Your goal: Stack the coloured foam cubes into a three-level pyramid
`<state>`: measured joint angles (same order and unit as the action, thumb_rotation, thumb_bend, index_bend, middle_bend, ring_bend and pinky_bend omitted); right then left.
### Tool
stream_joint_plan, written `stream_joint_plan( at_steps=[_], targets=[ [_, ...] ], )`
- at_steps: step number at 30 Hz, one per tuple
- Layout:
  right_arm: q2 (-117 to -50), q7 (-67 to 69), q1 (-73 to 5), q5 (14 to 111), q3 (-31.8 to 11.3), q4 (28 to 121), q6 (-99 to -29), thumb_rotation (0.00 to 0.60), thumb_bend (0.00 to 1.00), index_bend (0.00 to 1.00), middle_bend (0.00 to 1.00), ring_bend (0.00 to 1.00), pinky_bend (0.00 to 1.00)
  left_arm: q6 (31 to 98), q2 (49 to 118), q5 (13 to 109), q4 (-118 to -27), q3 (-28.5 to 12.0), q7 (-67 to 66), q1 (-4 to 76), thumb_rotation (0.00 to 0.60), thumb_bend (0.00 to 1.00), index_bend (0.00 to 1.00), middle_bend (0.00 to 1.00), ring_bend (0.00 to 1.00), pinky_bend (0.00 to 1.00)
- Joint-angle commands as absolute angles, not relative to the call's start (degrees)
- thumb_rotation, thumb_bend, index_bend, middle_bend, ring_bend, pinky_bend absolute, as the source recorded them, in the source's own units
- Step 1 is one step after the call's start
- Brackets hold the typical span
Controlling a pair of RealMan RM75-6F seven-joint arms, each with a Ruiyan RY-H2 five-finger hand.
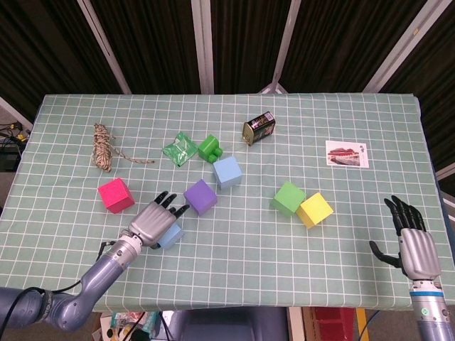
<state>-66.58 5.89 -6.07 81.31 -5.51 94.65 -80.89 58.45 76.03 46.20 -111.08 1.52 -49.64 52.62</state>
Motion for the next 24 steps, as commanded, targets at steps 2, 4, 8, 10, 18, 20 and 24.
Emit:
stream_joint_plan(
  at_steps=[2, 4, 8, 10, 18, 20, 24],
  targets=[
    [-66.6, 5.9, -6.1, 81.3, -5.5, 94.7, -80.9, 0.600, 0.31, 0.00, 0.00, 0.00, 0.00, 62.1, 77.3, 44.6, -111.7, 0.6, -49.2, 51.6, 0.600, 0.30, 0.10, 0.51, 0.05, 0.00],
    [-66.6, 5.9, -6.1, 81.3, -5.5, 94.7, -80.9, 0.600, 0.31, 0.00, 0.00, 0.00, 0.00, 64.4, 78.1, 43.9, -112.1, 0.1, -49.4, 51.1, 0.600, 0.31, 0.11, 0.52, 0.06, 0.00],
    [-66.6, 6.0, -6.1, 81.4, -5.5, 94.7, -80.9, 0.600, 0.31, 0.00, 0.00, 0.00, 0.00, 69.9, 80.8, 41.1, -113.2, -2.0, -49.5, 49.9, 0.600, 0.32, 0.13, 0.53, 0.06, 0.00],
    [-66.6, 6.0, -6.1, 81.4, -5.5, 94.7, -80.9, 0.600, 0.31, 0.00, 0.00, 0.00, 0.00, 72.4, 82.4, 39.3, -113.7, -3.1, -50.1, 49.7, 0.600, 0.32, 0.12, 0.53, 0.06, 0.00],
    [-66.3, 6.5, -6.0, 81.6, -5.2, 95.3, -80.5, 0.600, 0.31, 0.00, 0.00, 0.00, 0.00, 80.9, 89.6, 31.5, -113.4, -8.0, -55.2, 50.8, 0.600, 0.32, 0.06, 0.55, 0.06, 0.00],
    [-66.3, 6.5, -6.0, 81.8, -5.1, 95.5, -80.6, 0.600, 0.31, 0.00, 0.00, 0.00, 0.00, 82.7, 91.6, 29.3, -113.1, -9.7, -56.6, 51.5, 0.600, 0.32, 0.06, 0.55, 0.06, 0.00],
    [-66.2, 6.8, -6.0, 81.3, -5.1, 95.5, -80.2, 0.600, 0.31, 0.00, 0.00, 0.00, 0.00, 85.9, 95.1, 25.3, -112.0, -13.6, -60.2, 53.8, 0.600, 0.32, 0.06, 0.56, 0.06, 0.00]
  ],
)
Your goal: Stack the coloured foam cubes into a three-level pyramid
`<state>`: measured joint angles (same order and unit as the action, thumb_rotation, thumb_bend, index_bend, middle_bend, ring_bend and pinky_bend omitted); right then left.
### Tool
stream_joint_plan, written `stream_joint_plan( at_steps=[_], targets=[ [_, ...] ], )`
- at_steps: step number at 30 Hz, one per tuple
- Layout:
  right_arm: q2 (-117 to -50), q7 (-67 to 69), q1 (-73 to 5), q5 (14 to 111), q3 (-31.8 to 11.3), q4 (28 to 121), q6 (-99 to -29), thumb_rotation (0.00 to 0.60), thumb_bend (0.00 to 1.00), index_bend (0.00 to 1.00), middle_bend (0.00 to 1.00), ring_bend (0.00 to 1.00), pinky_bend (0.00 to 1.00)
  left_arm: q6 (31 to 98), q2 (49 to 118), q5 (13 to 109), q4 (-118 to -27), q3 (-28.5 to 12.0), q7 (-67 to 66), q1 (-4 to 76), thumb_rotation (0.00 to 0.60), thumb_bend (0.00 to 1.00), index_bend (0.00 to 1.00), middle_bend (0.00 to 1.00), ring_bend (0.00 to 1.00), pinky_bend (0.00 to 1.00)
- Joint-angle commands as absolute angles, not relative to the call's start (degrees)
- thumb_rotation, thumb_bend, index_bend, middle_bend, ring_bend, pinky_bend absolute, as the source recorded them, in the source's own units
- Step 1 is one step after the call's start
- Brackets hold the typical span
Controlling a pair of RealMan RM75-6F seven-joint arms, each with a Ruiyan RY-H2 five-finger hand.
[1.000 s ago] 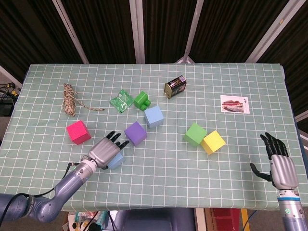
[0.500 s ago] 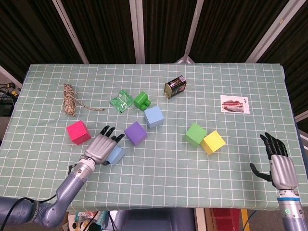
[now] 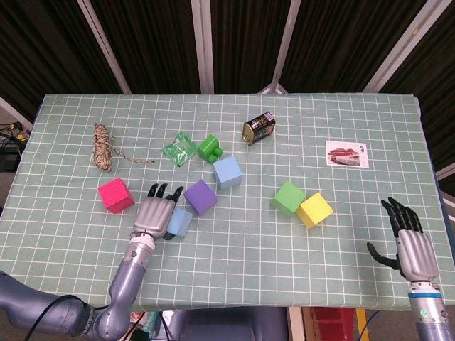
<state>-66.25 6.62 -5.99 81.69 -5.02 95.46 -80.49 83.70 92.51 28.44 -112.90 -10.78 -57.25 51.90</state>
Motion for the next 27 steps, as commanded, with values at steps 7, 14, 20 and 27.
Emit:
stream_joint_plan(
  at_steps=[7, 14, 20, 27],
  targets=[
    [-65.9, 7.7, -6.2, 80.5, -5.5, 95.5, -79.7, 0.600, 0.31, 0.00, 0.00, 0.00, 0.00, 88.4, 99.4, 17.5, -109.8, -19.0, -64.7, 57.3, 0.600, 0.32, 0.05, 0.58, 0.06, 0.00],
    [-65.8, 7.9, -6.1, 80.6, -5.5, 95.6, -79.8, 0.600, 0.31, 0.00, 0.00, 0.00, 0.00, 89.5, 102.9, 16.2, -106.2, -20.4, -65.1, 58.6, 0.600, 0.32, 0.05, 0.58, 0.06, 0.00],
    [-65.9, 7.8, -6.1, 80.7, -5.4, 95.6, -79.8, 0.600, 0.31, 0.00, 0.00, 0.00, 0.00, 89.3, 104.4, 16.0, -103.3, -21.0, -64.7, 58.9, 0.600, 0.32, 0.05, 0.59, 0.06, 0.00],
    [-65.9, 7.8, -6.2, 80.6, -5.5, 95.5, -79.6, 0.600, 0.31, 0.00, 0.00, 0.00, 0.00, 90.2, 106.1, 16.8, -101.0, -22.1, -64.1, 59.3, 0.600, 0.32, 0.05, 0.59, 0.07, 0.00]
  ],
)
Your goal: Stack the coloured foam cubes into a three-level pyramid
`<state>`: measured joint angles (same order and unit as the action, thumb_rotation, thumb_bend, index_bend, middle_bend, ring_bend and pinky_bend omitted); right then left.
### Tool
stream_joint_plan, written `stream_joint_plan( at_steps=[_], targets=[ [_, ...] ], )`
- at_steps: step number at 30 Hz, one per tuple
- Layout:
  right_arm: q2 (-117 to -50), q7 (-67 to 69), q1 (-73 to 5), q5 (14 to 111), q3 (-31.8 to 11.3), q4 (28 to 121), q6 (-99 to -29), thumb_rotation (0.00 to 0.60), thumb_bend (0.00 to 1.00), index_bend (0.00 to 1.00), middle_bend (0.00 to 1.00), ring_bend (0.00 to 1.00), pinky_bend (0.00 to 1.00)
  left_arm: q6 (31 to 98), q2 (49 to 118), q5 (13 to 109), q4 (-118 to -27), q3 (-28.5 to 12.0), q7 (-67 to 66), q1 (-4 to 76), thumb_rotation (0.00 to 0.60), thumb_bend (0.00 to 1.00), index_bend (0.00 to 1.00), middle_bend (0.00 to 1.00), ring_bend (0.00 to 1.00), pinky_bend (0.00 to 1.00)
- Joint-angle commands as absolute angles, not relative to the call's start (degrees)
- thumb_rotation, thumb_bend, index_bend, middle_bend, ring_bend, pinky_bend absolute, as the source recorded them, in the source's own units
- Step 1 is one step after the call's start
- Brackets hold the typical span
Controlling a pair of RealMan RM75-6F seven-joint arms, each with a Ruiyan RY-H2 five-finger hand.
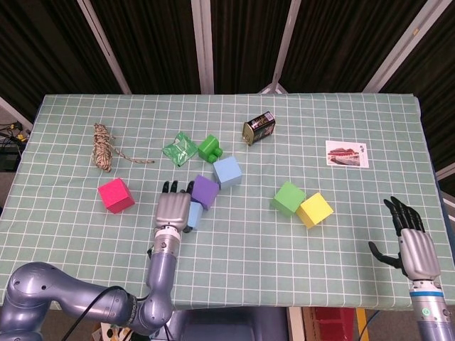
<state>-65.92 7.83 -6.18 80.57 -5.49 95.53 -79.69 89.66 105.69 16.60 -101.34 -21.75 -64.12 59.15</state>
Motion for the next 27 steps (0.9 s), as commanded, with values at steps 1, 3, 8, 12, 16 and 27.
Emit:
stream_joint_plan(
  at_steps=[1, 3, 8, 12, 16, 27],
  targets=[
    [-65.9, 7.9, -6.2, 80.6, -5.5, 95.5, -79.6, 0.600, 0.31, 0.00, 0.00, 0.00, 0.00, 90.4, 106.3, 16.8, -100.8, -22.3, -64.1, 59.4, 0.600, 0.32, 0.05, 0.59, 0.07, 0.00],
    [-65.9, 7.9, -6.2, 80.6, -5.4, 95.5, -79.6, 0.600, 0.31, 0.00, 0.00, 0.00, 0.00, 90.6, 106.7, 16.4, -100.7, -22.9, -64.1, 59.4, 0.600, 0.32, 0.05, 0.59, 0.07, 0.00],
    [-65.9, 7.9, -6.2, 80.7, -5.4, 95.5, -79.7, 0.600, 0.31, 0.00, 0.00, 0.00, 0.00, 90.3, 107.6, 14.9, -100.1, -24.3, -64.1, 59.5, 0.600, 0.32, 0.05, 0.59, 0.07, 0.00],
    [-65.9, 7.9, -6.2, 80.7, -5.4, 95.6, -79.7, 0.600, 0.31, 0.00, 0.00, 0.00, 0.00, 90.6, 108.7, 14.6, -99.3, -25.0, -63.7, 59.5, 0.600, 0.32, 0.04, 0.59, 0.07, 0.00],
    [-65.9, 8.0, -6.2, 80.8, -5.4, 95.6, -79.7, 0.600, 0.31, 0.00, 0.00, 0.00, 0.00, 90.8, 109.4, 14.4, -99.0, -26.1, -63.1, 59.6, 0.600, 0.32, 0.03, 0.59, 0.07, 0.00],
    [-65.8, 8.1, -6.2, 81.1, -5.3, 95.7, -79.8, 0.600, 0.31, 0.00, 0.00, 0.00, 0.00, 90.4, 109.7, 14.5, -99.3, -27.4, -62.7, 59.5, 0.600, 0.32, 0.03, 0.54, 0.07, 0.00]
  ],
)
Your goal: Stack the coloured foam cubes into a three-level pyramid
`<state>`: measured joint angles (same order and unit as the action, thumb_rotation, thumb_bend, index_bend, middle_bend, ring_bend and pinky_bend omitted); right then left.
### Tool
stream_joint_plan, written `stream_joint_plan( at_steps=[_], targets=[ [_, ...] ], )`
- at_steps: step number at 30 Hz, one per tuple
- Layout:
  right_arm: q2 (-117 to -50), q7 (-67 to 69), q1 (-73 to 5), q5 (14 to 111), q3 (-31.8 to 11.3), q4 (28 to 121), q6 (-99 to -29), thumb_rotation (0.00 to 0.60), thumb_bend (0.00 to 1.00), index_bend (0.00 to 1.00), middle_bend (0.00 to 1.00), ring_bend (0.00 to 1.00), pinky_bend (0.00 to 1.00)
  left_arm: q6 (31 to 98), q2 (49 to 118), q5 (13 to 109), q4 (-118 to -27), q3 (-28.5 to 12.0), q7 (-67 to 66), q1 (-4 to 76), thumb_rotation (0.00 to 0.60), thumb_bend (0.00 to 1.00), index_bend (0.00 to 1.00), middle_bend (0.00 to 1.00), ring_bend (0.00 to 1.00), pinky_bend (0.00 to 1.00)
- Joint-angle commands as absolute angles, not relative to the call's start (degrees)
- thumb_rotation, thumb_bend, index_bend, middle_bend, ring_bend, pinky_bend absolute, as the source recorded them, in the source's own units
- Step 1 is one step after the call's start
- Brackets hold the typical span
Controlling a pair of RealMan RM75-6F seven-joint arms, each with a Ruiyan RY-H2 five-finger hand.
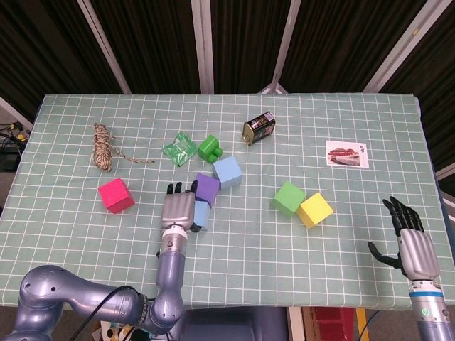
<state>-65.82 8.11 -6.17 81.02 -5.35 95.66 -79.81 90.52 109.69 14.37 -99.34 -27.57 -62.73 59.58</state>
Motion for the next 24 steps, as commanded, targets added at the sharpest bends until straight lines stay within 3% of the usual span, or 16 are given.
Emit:
stream_joint_plan(
  at_steps=[1, 11, 18, 24],
  targets=[
    [-65.8, 8.1, -6.2, 81.1, -5.3, 95.7, -79.8, 0.600, 0.31, 0.00, 0.00, 0.00, 0.00, 90.3, 109.7, 14.5, -99.3, -27.3, -62.8, 59.5, 0.600, 0.32, 0.03, 0.53, 0.07, 0.00],
    [-65.8, 8.3, -6.2, 81.2, -5.3, 95.7, -79.9, 0.600, 0.31, 0.00, 0.00, 0.00, 0.00, 89.9, 109.4, 14.9, -99.7, -26.3, -63.4, 59.1, 0.600, 0.28, 0.01, 0.43, 0.05, 0.00],
    [-65.7, 8.5, -6.2, 81.4, -5.3, 95.6, -79.9, 0.600, 0.31, 0.00, 0.00, 0.00, 0.00, 90.7, 109.1, 13.6, -100.6, -26.6, -64.6, 59.0, 0.600, 0.26, 0.00, 0.29, 0.00, 0.00],
    [-65.8, 8.4, -6.2, 81.6, -5.2, 95.6, -80.0, 0.600, 0.31, 0.00, 0.00, 0.00, 0.00, 90.9, 108.8, 13.4, -101.2, -26.8, -64.5, 58.8, 0.600, 0.24, 0.00, 0.22, 0.00, 0.00]
  ],
)
